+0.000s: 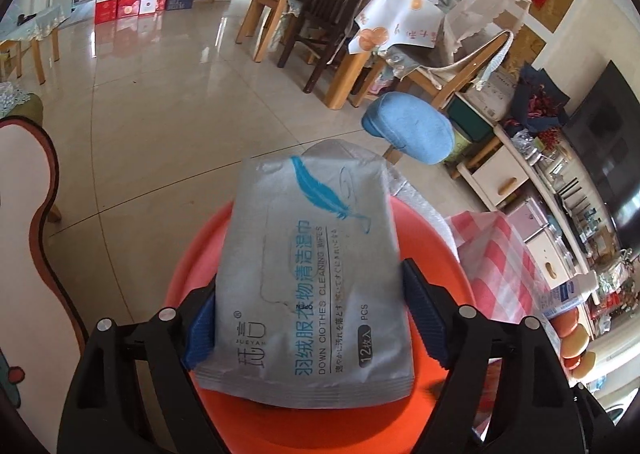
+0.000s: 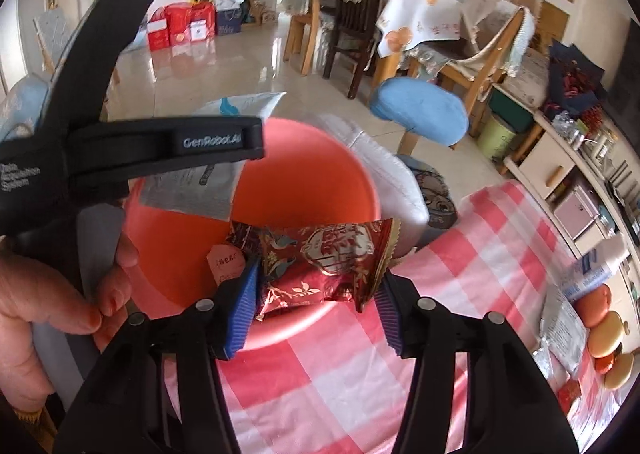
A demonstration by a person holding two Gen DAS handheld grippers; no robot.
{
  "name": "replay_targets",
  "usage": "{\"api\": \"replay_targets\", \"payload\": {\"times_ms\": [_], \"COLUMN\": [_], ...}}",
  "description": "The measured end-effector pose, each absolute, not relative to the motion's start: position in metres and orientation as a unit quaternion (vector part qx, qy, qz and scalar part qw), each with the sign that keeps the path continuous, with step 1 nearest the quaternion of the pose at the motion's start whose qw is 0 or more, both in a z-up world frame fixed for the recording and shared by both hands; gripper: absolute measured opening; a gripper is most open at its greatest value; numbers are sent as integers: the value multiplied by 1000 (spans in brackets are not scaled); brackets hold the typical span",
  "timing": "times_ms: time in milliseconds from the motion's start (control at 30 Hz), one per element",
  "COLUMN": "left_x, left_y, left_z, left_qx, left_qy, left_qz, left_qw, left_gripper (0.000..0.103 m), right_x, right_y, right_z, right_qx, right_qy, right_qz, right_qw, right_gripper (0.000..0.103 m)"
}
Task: Collect trash
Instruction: 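Carry the wipes pack and snack wrapper into the pink bucket and open both grippers, then move both grippers back from the bucket over the table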
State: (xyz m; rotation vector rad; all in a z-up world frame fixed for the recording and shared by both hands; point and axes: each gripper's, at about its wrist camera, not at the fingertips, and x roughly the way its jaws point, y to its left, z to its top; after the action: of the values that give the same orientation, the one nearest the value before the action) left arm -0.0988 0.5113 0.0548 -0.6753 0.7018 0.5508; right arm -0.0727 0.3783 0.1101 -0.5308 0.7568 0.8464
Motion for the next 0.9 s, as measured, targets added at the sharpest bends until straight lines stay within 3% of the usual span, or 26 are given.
{"api": "replay_targets", "payload": {"times_ms": [67,100,900], "left_x": [-96,-95,-64], "left_y": [510,509,422], "left_z": [54,54,84], "left_qx": [-314,-311,-198], "left_qy": [338,341,316], "left_qz": [262,264,186], "left_qw": [848,847,909], "left_gripper": [82,83,87], "right_x": [-71,-71,-57], "right_y": [381,379,225], "right_z": [108,108,155], "right_qx": [-246,-245,-155], "right_qy": [358,357,340], "right_qz": [393,390,268], "right_qw": [810,813,888], "right_gripper": [74,76,85]}}
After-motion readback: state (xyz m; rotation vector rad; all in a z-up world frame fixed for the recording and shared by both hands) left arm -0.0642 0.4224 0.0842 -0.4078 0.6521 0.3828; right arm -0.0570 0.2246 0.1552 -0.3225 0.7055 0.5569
